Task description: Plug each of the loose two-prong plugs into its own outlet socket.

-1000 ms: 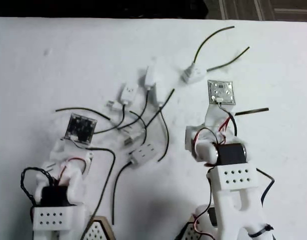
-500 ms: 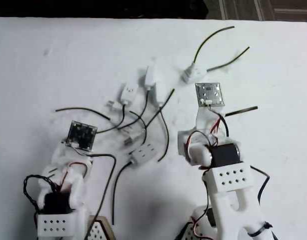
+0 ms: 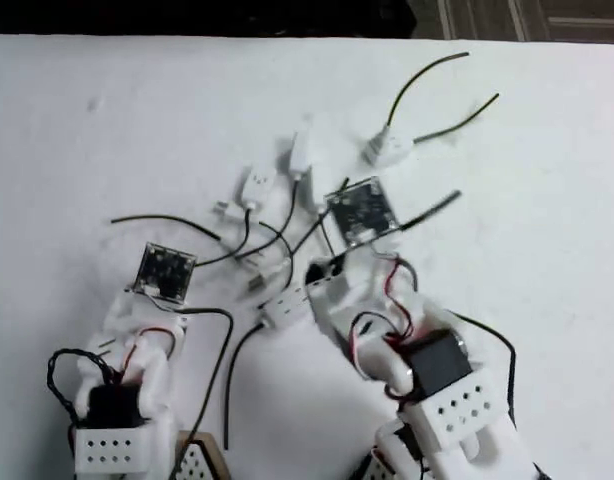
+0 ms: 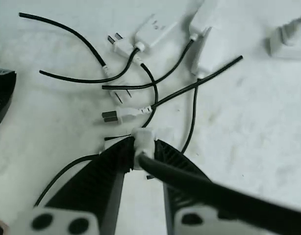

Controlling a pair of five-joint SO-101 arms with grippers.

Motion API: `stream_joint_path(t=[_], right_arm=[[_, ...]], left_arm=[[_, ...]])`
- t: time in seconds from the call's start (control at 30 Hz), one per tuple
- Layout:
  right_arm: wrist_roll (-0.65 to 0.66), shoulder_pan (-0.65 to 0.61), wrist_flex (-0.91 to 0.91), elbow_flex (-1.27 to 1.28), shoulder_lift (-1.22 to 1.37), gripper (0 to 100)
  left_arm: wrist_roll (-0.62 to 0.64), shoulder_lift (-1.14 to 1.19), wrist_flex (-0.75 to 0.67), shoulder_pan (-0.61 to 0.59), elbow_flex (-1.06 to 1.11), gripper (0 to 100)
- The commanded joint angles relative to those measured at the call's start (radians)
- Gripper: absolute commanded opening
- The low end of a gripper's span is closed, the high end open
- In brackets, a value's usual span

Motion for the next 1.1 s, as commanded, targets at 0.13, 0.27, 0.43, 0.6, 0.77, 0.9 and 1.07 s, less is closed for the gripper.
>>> stream_joint_path(t=[0.13,0.27,0.43,0.6,0.77,0.9,1.07], right_arm=[[0.080,-0.027,-0.223,0.061,0.174,1.7],[0.080,-0.028,-0.424,0.206,0.189,1.7],[0.081,-0.076,-0.555,0.328,0.189,1.7],[0.130,-0.076,-0.538,0.348,0.199,1.7],[0.193,-0.064,-0.529,0.353,0.199,1.7],[0.247,-0.041,-0.529,0.347,0.200,1.7],[0.256,-0.025,-0.526,0.341,0.202,1.6]], left_arm=[[0.005,-0.005,0.003,-0.010,-0.005,2],[0.005,-0.005,0.003,-0.010,-0.005,2],[0.005,-0.005,0.003,-0.010,-0.005,2],[0.005,-0.005,0.003,-0.010,-0.005,2],[0.003,-0.005,0.017,-0.010,-0.005,2],[0.003,-0.005,0.018,-0.010,-0.005,2],[0.003,-0.005,0.018,-0.010,-0.005,2]])
